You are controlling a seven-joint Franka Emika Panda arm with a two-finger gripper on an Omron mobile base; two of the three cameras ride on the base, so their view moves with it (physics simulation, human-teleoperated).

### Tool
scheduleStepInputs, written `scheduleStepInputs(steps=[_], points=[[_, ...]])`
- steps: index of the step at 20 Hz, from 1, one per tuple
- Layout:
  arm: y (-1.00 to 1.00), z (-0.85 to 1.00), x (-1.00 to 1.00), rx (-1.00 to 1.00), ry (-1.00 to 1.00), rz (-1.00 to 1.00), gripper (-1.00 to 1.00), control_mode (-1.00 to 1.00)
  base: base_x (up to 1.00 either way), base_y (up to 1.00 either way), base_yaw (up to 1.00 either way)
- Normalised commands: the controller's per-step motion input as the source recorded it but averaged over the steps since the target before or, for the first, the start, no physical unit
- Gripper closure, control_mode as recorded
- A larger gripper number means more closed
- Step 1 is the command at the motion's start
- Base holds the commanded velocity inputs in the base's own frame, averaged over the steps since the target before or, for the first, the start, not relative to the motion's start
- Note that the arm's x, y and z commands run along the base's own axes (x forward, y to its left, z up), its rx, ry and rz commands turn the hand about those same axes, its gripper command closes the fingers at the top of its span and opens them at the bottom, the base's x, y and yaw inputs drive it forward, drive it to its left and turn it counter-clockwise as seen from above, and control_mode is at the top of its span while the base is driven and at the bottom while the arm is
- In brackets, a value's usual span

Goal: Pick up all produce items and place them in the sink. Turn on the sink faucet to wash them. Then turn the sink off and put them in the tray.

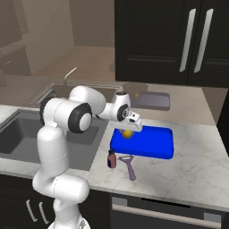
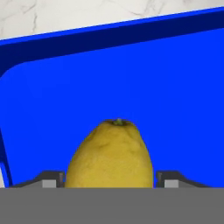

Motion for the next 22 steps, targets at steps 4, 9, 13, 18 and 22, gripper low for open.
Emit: scheduleStepInputs(steps=[4,9,13,18,22], points=[[-0.01,0.04,-0.10,0.00,0.00,0.00,-1.00,-1.00,0.00,0.00,0.00],[0.00,0.35,-0.19,0.00,-0.04,0.00,-1.00,-1.00,0.00,0.00,0.00],[0.15,0.78,-0.51,0.00,-0.11,0.00,-1.00,-1.00,0.00,0.00,0.00],[0.36,0.63,-0.37,0.00,-0.09,0.00,-1.00,-1.00,0.00,0.00,0.00],[0.58,0.44,-0.30,0.00,-0.03,0.00,-1.00,-1.00,0.00,0.00,0.00]])
